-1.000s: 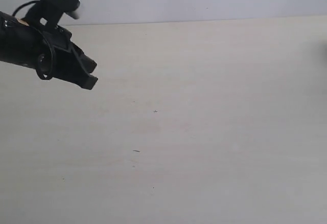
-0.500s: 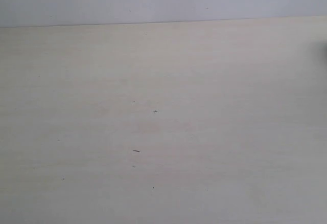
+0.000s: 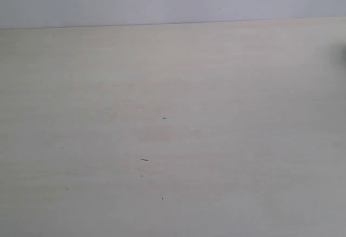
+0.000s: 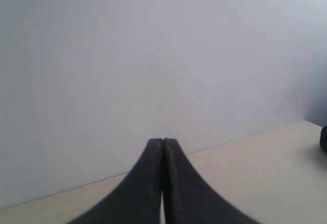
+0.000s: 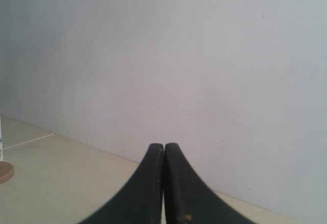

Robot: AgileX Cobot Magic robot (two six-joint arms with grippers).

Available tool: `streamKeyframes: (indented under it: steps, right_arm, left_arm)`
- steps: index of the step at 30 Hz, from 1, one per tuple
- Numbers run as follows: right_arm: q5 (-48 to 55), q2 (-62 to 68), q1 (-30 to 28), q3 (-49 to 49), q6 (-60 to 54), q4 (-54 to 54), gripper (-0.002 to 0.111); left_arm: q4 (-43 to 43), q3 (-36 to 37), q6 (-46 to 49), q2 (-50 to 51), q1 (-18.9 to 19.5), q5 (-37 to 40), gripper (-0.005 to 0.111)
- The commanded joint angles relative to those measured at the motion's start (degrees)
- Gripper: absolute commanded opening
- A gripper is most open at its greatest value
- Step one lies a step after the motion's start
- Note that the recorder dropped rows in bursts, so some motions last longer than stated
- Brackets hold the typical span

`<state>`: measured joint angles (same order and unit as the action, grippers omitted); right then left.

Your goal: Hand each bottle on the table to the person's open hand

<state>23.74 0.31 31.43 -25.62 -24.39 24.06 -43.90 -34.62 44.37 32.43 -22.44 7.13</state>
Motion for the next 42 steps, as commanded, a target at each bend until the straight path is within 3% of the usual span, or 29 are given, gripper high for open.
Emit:
streamKeyframes:
  steps: [1, 5, 8, 21, 23, 27, 30, 38, 42]
  right_arm:
    - [0.12, -0.31, 0.2, 0.09, -0.32, -0.08, 0.0]
    - [0.12, -0.31, 0.2, 0.09, -0.32, -0.08, 0.0]
    - [0.12, -0.31, 0.2, 0.09, -0.32, -0.08, 0.0]
    - [0.12, -0.31, 0.2, 0.09, -0.32, -0.08, 0.0]
    - [0.12, -0.31, 0.2, 0.09, -0.32, -0.08, 0.0]
    - [0.12, -0.31, 0.2, 0.09, -0.32, -0.08, 0.0]
    - [0.12, -0.31, 0.2, 0.09, -0.32, -0.08, 0.0]
    - [0.12, -0.31, 0.2, 0.09, -0.32, -0.08, 0.0]
    - [0.12, -0.31, 0.2, 0.09, -0.32, -0.08, 0.0]
  left_arm:
    - [-0.45, 0.95, -0.73, -4.57, 8.06, 6.48, 0.0]
    - [-0.45, 1.58, -0.73, -10.15, 15.2, 10.34, 0.0]
    - [-0.45, 1.8, -0.85, -12.12, 17.38, 10.99, 0.0]
    - [1.36, 2.37, -2.4, -11.66, 17.78, 14.11, 0.0]
    - [6.32, 2.39, -7.17, -11.66, 17.78, 14.11, 0.0]
    - [25.38, 3.62, -29.64, -12.86, 17.78, 13.2, 0.0]
    - [33.39, 6.87, -40.55, -14.73, 17.78, 9.76, 0.0]
    - [39.29, 18.14, -42.32, -21.43, 17.78, 5.53, 0.0]
    - [48.63, 22.93, -51.44, -23.3, 17.78, 5.53, 0.0]
